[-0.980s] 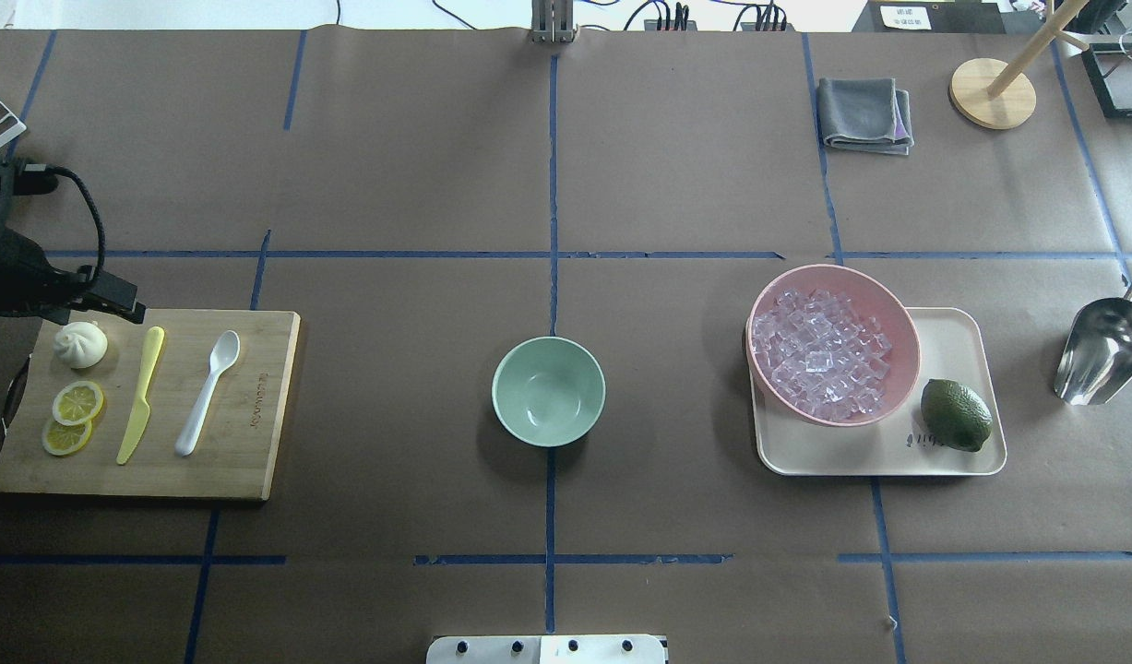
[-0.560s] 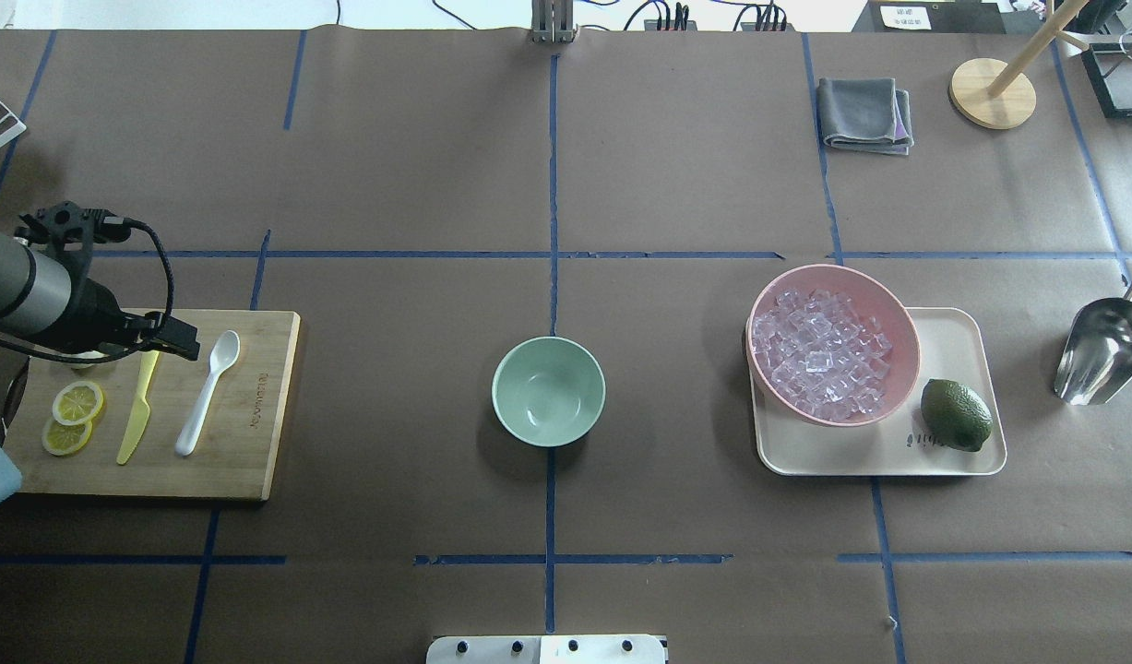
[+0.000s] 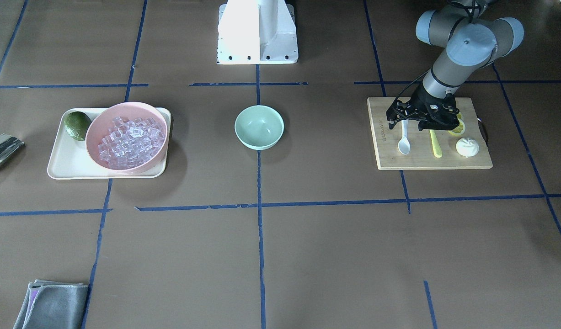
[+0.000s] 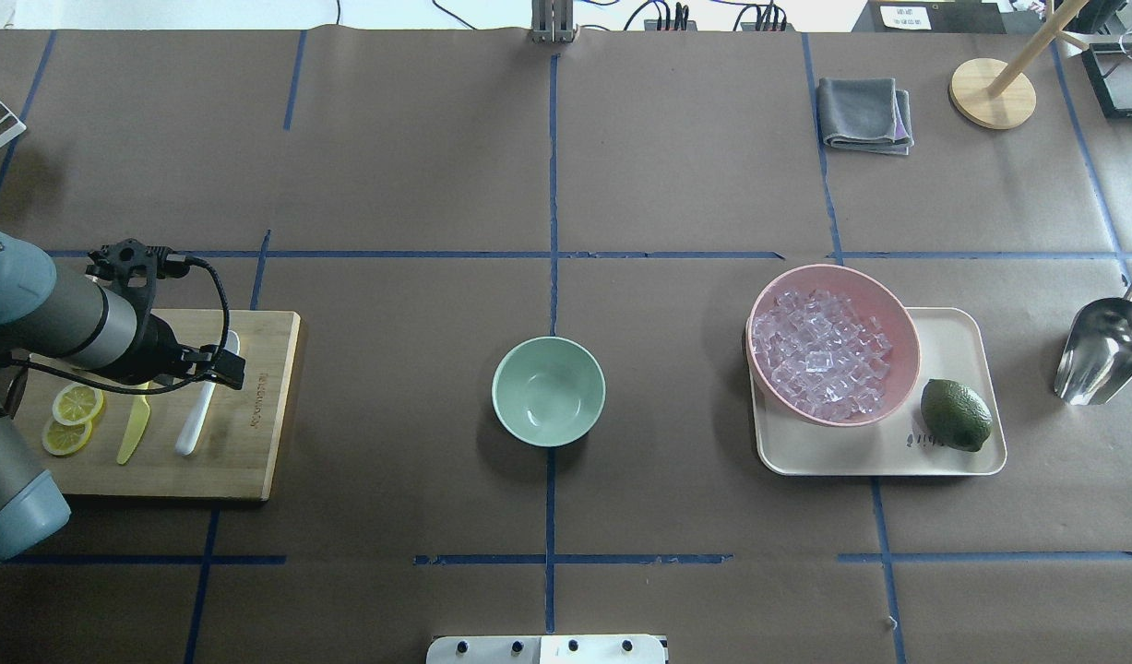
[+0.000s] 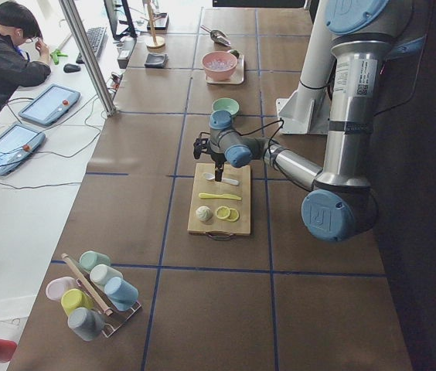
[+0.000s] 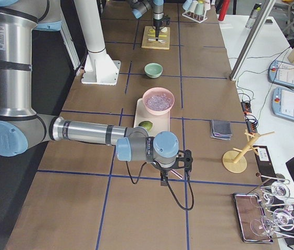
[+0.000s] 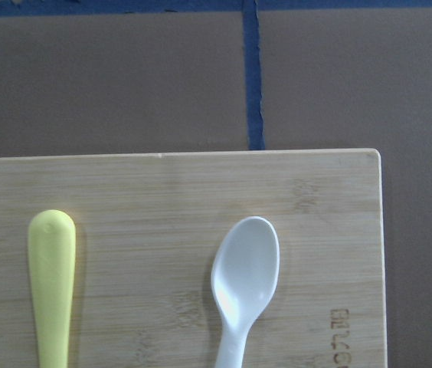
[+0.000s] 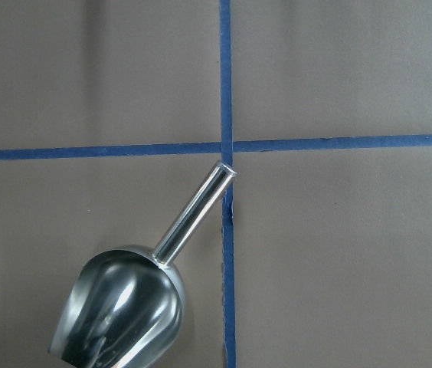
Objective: Put spoon and ice into bowl
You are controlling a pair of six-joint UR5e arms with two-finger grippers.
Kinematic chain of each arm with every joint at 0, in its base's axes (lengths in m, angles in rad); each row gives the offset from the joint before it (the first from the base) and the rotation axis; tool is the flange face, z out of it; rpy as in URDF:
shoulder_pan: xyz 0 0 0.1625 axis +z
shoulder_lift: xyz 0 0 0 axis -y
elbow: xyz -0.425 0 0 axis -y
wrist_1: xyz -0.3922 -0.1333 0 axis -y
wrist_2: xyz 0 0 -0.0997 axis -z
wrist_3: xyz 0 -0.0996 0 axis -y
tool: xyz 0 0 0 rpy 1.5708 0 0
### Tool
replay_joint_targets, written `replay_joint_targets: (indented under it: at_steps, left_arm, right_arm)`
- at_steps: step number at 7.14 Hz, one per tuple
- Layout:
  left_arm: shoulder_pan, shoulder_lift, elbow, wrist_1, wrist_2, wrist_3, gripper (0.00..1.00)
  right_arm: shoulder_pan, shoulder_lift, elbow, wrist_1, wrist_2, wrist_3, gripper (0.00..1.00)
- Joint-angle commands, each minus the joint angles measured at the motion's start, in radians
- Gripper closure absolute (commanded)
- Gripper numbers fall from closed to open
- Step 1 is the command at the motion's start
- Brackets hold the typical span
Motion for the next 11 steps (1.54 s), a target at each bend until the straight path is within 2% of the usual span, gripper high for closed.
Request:
replay_joint_targets:
  at_steps: [1, 3, 5, 9, 11]
  left_arm:
    - [0.003, -0.002, 0.03, -0.001, 0.0, 0.004, 0.15]
    - [0.005, -0.005, 0.041, -0.003, -0.001, 0.004, 0.2]
    - [0.003, -0.011, 0.041, 0.0, -0.006, 0.003, 0.31]
    - [0.003, -0.008, 0.041, 0.002, -0.003, 0.003, 0.68]
    - [0.003, -0.005, 0.033, 0.003, -0.009, -0.003, 0.92]
  right_arm:
    - [0.0, 0.0, 0.002, 0.0, 0.003, 0.001, 0.0]
    - [0.0, 0.0, 0.001, 0.0, 0.006, 0.001, 0.0]
    - [0.0, 0.0, 0.001, -0.001, 0.006, 0.001, 0.0]
    - [0.001, 0.001, 0.001, -0.001, 0.006, 0.001, 0.0]
    - [0.001, 0.0, 0.004, -0.001, 0.008, 0.001, 0.0]
